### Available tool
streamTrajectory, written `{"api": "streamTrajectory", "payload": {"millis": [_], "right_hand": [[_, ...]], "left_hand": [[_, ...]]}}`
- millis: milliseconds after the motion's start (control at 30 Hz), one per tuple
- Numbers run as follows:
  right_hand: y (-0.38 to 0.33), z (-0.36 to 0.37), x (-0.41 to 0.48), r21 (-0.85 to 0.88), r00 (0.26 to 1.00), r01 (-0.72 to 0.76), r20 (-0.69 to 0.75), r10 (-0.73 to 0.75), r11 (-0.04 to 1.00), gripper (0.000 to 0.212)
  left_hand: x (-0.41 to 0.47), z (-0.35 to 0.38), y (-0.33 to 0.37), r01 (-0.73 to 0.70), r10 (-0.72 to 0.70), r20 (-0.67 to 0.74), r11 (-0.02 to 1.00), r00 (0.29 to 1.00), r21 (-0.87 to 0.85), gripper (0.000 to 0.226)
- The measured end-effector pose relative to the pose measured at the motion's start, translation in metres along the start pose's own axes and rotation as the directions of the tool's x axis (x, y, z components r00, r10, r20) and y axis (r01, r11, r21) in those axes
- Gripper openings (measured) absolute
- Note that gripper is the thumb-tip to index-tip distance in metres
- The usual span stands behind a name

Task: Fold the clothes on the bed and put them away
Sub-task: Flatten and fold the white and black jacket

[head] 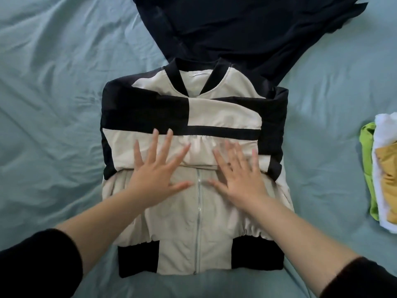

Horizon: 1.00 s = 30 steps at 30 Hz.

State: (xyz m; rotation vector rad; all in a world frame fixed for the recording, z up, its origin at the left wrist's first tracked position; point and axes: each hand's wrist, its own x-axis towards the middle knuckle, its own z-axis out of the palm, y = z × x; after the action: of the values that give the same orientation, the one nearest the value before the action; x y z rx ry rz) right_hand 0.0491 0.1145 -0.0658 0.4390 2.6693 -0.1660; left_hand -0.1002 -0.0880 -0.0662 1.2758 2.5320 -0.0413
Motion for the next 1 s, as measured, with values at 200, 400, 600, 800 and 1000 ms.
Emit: {"api": "streamTrajectory", "payload": {"millis": [200,400,600,800,1000], "right_hand": [[0.028,0.018,-0.007,-0.067,0.988,-0.076,0.131,0.084,0.995,0.070],[-0.034,0.019,-0.086,0.081,1.000,-0.016,0.015,0.015,0.997,0.073],[-0.020,0.052,-0.100,0.117,0.977,-0.104,0.196,0.080,0.988,0.070],[-0.009,0.043,-0.046,0.128,0.973,-0.116,0.212,0.087,0.985,0.072],[-0.015,0.034,-0.089,0.178,0.997,0.001,0.076,-0.015,0.984,0.071]], "left_hand": [[-0.010,0.027,-0.035,0.046,-0.063,0.270,0.996,0.961,0.071,0.095],[-0.083,0.015,0.027,0.075,-0.076,0.111,0.997,0.991,0.012,0.080],[-0.095,0.042,0.029,0.182,-0.158,0.290,0.982,0.944,-0.058,0.077],[-0.040,0.041,0.006,0.174,-0.142,0.303,0.981,0.942,-0.082,0.077],[-0.073,0.029,0.025,0.083,-0.084,0.174,0.996,0.981,0.012,0.078]]}}
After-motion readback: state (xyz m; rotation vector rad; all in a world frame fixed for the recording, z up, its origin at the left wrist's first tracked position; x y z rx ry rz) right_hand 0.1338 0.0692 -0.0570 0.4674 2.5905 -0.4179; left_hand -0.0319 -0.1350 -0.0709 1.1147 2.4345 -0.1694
